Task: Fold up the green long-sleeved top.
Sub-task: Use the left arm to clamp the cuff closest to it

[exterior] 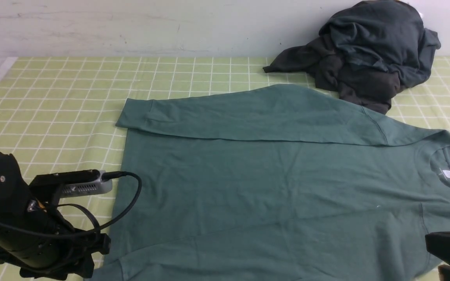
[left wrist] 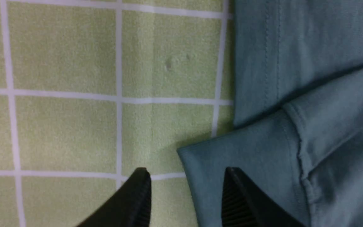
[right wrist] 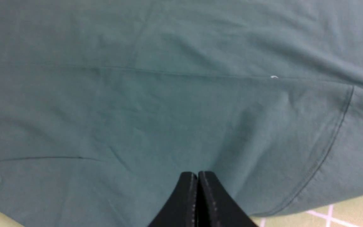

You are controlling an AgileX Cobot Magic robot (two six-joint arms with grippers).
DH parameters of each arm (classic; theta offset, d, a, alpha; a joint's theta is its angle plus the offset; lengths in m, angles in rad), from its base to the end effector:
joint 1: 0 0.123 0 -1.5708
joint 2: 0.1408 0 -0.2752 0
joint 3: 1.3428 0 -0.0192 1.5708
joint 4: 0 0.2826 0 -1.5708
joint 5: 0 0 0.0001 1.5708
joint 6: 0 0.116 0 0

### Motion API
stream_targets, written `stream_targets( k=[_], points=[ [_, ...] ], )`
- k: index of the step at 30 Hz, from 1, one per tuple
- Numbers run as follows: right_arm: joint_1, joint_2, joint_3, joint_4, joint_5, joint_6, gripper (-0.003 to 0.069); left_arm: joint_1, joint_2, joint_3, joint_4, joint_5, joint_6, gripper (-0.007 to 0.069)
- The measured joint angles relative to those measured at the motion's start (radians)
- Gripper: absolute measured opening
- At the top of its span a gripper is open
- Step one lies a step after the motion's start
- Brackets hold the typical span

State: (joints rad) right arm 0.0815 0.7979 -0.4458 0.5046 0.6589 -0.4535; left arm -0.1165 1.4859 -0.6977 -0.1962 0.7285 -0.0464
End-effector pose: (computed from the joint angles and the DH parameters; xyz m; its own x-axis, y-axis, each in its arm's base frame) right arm 0.1839 0.0495 0.2055 -0.7438 -0.1008 -0.6608 -0.3014 0.9329 0.1970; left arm 0.2574 -0.0453 0.1164 -0.9895 -0.0763 -0.1228 -0.0568 0.9863 -0.1548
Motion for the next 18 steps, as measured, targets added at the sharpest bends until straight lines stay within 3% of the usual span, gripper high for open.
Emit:
stream_targets(
  k=[6, 10, 15, 18],
  points=[
    [0.0, 0.0, 0.0, 0.024, -0.001, -0.014, -0.0003, 0.0, 0.059, 0.0, -0.03, -0.032, 0.001, 0.0154],
    [0.0, 0.0, 0.0, 0.025, -0.001, -0.014, -0.0003, 0.0, 0.06, 0.0, -0.054, -0.041, 0.025, 0.0113],
    [0.0, 0.0, 0.0, 0.025, -0.001, -0.014, -0.0003, 0.0, 0.06, 0.0, -0.057, -0.041, 0.046, 0.0137],
    [0.0, 0.0, 0.0, 0.025, -0.001, -0.014, -0.0003, 0.0, 0.06, 0.0, -0.057, -0.041, 0.046, 0.0223]
  ],
)
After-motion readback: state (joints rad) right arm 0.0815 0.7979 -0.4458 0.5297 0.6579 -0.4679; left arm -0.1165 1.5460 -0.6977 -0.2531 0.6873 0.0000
